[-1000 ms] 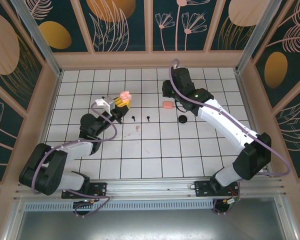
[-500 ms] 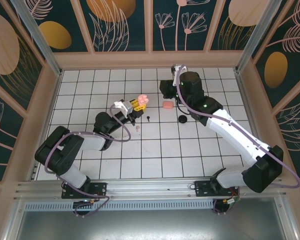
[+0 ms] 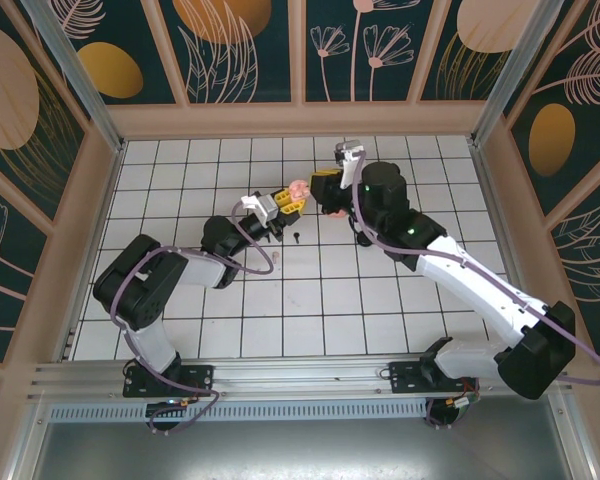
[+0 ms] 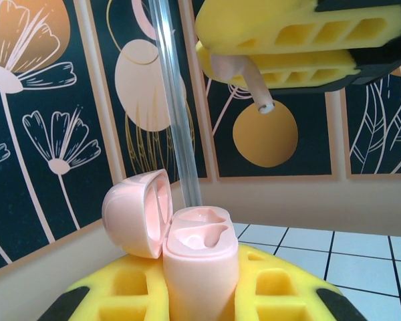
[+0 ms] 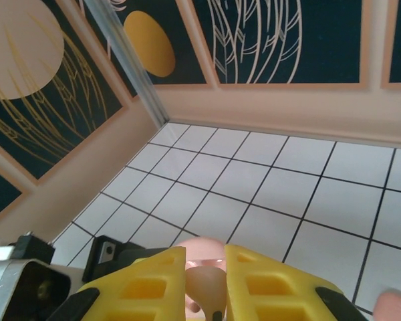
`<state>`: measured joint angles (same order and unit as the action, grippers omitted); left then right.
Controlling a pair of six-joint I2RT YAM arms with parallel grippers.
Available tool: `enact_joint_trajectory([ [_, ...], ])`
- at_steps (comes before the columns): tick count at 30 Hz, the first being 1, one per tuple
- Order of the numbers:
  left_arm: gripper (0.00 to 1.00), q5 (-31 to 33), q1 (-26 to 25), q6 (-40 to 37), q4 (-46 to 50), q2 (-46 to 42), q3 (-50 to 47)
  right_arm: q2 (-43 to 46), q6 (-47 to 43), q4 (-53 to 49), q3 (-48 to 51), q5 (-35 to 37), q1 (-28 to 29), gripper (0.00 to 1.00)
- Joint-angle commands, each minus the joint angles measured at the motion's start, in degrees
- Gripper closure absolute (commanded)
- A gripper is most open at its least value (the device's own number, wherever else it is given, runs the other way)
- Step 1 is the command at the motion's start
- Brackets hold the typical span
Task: Insert the wireless bluetooth earbuds into the charging case
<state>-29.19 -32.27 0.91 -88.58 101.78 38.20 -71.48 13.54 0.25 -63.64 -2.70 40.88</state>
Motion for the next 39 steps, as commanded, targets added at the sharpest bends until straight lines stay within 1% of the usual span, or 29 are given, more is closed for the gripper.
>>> enact_joint_trajectory([
  [1,1.00,-1.24,-0.60,0.27,-4.41,0.70,1.69,2.05,-1.04,4.62,1.30,-0.82,1.37,0.83],
  [10,1.00,-0.76,-0.73,0.75,-3.64,-0.18,1.59,1.09,-1.39,6.43,1.93,3.31,4.40,0.83],
  [13,1.00,-0.87,-0.77,1.06,-3.28,-0.51,1.62,0.48,-1.67,6.53,1.68,6.23,5.25,0.83],
  [17,1.00,-1.03,-0.77,1.53,-2.92,-0.87,1.58,-0.67,-1.76,6.40,1.07,8.27,5.61,0.84],
  [39,1.00,-1.86,-0.81,1.28,-0.81,-2.19,1.27,-5.42,-2.20,6.73,-0.26,9.29,5.26,0.85],
])
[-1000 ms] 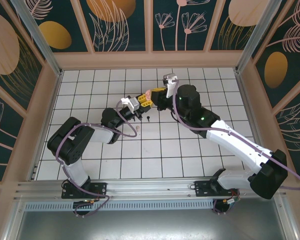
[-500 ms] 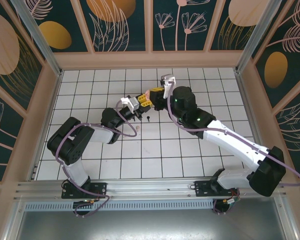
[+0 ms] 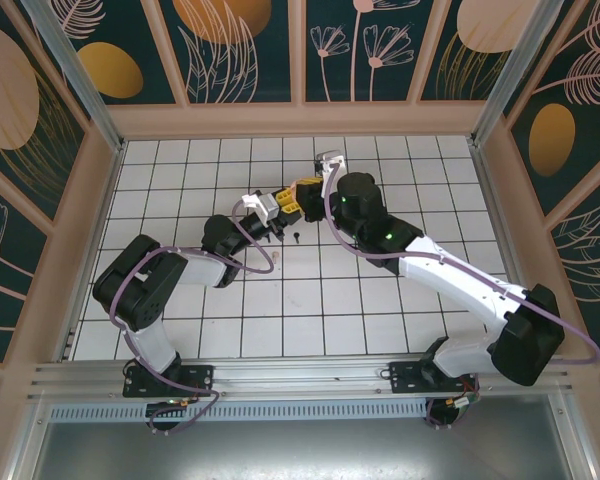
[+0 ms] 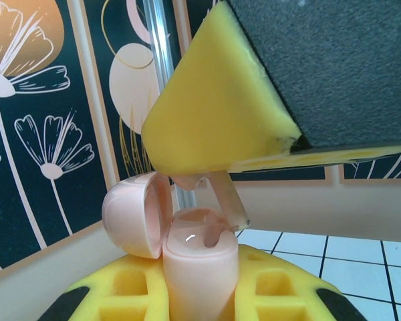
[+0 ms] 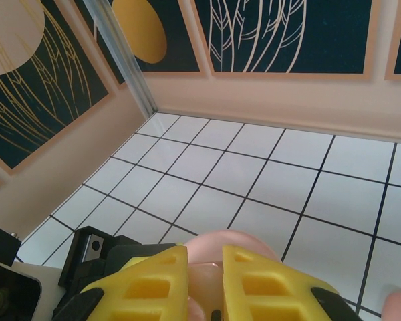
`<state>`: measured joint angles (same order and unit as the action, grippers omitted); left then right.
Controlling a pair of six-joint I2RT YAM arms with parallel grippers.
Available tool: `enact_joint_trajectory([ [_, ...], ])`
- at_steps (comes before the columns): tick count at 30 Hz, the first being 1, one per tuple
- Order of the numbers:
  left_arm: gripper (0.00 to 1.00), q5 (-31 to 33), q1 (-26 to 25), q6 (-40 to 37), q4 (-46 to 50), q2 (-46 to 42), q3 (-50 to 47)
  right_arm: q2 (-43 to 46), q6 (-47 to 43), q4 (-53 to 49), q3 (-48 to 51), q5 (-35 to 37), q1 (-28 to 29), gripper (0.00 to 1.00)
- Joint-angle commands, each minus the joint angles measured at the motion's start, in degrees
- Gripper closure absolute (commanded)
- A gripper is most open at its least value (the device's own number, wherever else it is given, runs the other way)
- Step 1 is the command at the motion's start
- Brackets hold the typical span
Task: Insert the wireless bluetooth earbuds into the charging case
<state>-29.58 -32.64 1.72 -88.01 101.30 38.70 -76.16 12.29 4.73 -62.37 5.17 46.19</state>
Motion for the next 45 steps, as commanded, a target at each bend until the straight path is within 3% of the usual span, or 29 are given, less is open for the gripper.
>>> enact_joint_trajectory([
  [1,1.00,-1.61,-0.42,0.44,-1.31,-1.72,0.68,-0.70,-0.91,2.23,-1.55,1.51,-0.14,0.85],
  [36,1.00,-1.52,-0.48,0.93,-0.15,-4.72,0.85,-0.83,-3.20,1.15,2.25,3.44,0.52,0.89],
  [45,1.00,-1.78,-0.48,0.77,0.79,-5.41,0.93,-1.02,-6.90,2.31,4.05,0.72,1.78,0.90],
])
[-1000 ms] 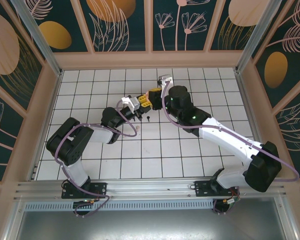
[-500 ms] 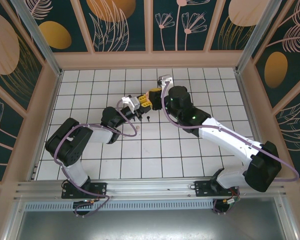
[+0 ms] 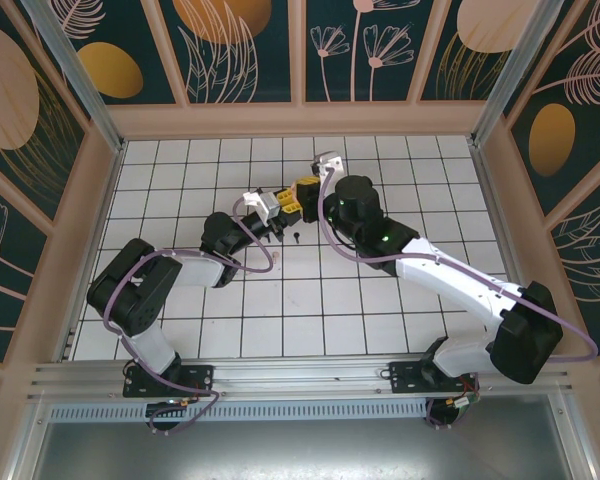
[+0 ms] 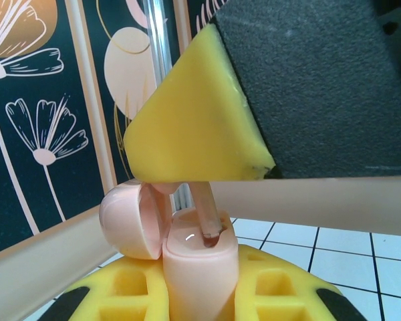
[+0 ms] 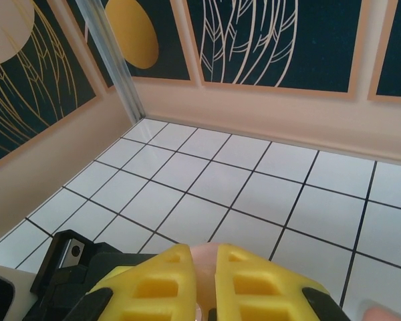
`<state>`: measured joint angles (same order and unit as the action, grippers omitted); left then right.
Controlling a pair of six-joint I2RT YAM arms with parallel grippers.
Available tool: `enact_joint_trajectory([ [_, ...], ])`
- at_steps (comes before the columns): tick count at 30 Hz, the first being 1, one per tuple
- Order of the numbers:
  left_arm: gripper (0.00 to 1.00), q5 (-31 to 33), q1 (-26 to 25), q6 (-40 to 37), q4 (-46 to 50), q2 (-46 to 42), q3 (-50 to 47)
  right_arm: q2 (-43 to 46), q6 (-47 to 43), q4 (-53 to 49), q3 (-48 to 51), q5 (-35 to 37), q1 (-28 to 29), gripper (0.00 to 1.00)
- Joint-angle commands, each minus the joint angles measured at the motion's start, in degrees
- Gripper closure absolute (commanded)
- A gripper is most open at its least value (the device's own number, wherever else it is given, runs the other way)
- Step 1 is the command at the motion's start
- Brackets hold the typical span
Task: Insert the wireless bluetooth earbuds into the charging case
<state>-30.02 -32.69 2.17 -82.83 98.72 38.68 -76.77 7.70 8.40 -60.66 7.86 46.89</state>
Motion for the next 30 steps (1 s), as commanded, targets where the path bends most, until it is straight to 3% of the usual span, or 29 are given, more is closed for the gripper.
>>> enact_joint_trajectory([
  [1,1.00,-1.31,-0.38,0.29,-4.13,-2.93,1.01,-0.48,-2.94,-1.21,2.52,-2.61,1.26,0.91],
  [6,1.00,-1.18,-0.44,0.12,-3.79,-3.11,1.05,-0.89,-5.46,-1.99,2.83,-5.40,2.26,0.91],
  [17,1.00,-0.42,-0.43,0.72,-2.95,-3.18,0.98,-3.16,-5.16,-4.70,0.86,-2.76,3.31,0.84],
  [26,1.00,0.50,-0.42,0.93,-2.43,-3.22,0.48,-3.73,-2.59,-7.09,-3.67,2.01,3.21,0.63],
  [30,1.00,1.36,-0.43,1.54,-3.48,-3.03,-0.24,-3.74,-0.98,-8.44,-6.50,2.95,2.70,0.49],
])
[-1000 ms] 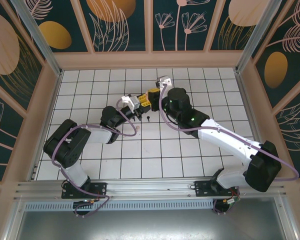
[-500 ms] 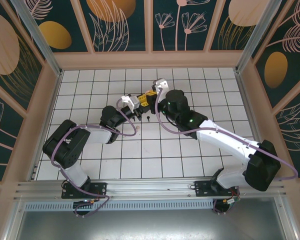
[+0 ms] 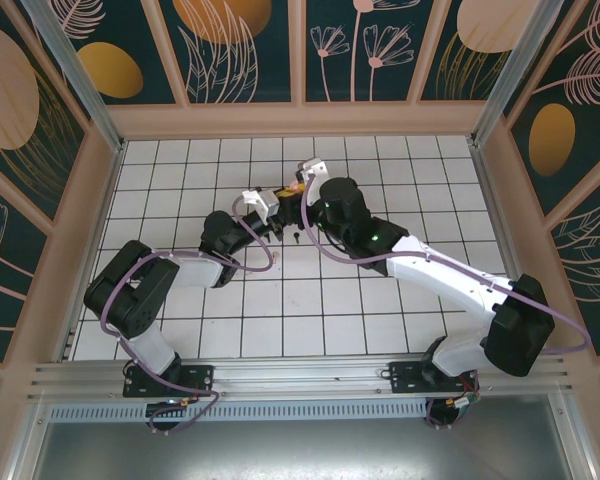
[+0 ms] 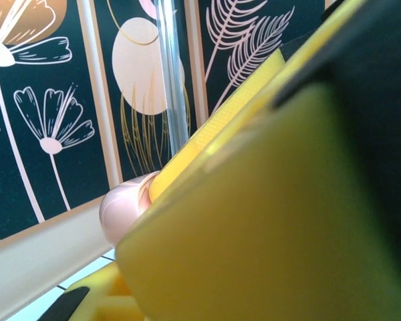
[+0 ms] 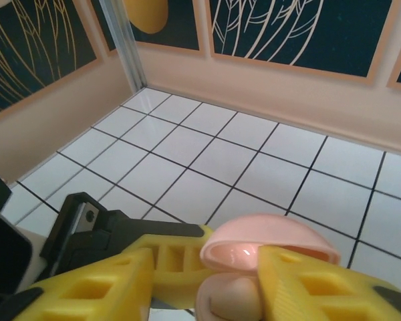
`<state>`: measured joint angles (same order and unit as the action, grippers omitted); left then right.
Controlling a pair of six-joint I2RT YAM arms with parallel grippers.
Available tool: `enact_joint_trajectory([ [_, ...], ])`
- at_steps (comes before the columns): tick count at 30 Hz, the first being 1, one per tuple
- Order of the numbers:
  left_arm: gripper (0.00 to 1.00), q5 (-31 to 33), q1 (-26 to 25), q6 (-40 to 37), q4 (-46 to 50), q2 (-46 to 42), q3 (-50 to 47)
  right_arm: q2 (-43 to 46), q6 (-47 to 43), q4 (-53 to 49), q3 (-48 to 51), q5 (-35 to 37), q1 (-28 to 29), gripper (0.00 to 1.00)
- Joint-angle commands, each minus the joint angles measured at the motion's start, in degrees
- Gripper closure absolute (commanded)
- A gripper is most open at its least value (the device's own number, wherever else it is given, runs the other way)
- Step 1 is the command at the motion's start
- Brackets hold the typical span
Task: Insert the wireless bluetooth earbuds into the charging case
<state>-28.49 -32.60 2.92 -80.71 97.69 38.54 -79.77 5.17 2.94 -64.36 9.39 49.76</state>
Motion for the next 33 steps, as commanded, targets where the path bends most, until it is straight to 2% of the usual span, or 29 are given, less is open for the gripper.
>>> enact_joint_trajectory([
  [1,1.00,0.16,-0.49,0.86,-6.09,-1.90,-0.30,-0.56,2.20,-3.30,-3.56,1.65,-0.42,0.45],
  [4,1.00,0.97,-0.53,1.39,-7.30,-1.65,-0.92,0.24,4.13,-4.15,-5.69,1.82,-1.54,0.37],
  [9,1.00,1.88,-0.48,1.90,-8.28,-1.30,-1.37,2.71,7.08,-4.24,-8.19,0.32,-3.47,0.31],
  [17,1.00,4.28,-0.50,2.05,-10.14,-0.66,-2.15,7.65,11.56,-4.83,-8.26,-1.96,-4.84,0.30],
  [22,1.00,10.11,-0.45,2.27,-13.46,-1.23,-4.33,11.30,17.49,-8.60,-5.02,0.57,-5.46,0.30],
  [26,1.00,14.89,-0.27,1.41,-12.34,-3.72,-6.14,13.33,22.08,-12.25,-0.35,1.82,-5.65,0.30],
  [33,1.00,23.39,0.89,1.12,-8.70,-10.35,-10.57,9.46,31.08,-16.46,6.11,-0.60,-5.38,0.33],
])
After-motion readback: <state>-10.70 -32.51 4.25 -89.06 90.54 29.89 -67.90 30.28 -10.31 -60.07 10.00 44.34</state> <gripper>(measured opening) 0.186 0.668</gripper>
